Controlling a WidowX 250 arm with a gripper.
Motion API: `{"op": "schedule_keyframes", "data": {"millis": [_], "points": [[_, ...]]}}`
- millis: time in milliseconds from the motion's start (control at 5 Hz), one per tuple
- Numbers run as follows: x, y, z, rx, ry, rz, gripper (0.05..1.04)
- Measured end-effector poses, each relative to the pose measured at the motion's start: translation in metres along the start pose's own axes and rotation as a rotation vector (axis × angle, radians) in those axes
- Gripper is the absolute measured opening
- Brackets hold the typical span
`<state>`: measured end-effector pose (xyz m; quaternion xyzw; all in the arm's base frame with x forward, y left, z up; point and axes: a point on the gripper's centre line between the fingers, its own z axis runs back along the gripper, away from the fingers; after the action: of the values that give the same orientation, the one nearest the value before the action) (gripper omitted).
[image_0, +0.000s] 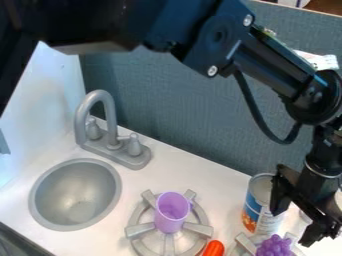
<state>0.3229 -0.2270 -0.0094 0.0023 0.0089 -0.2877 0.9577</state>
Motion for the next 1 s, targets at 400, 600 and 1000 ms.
{"op": "schedule_keyframes", "data": {"millis": [400, 600, 1000], "points": [[-0.003, -0.005, -0.020, -0.044, 0.026, -0.010, 1.001], [0.009, -0.003, -0.018, -0.051, -0.020, -0.009, 1.001], [0.034, 0.005, -0.034, -0.037, -0.047, 0.053, 1.001]]}}
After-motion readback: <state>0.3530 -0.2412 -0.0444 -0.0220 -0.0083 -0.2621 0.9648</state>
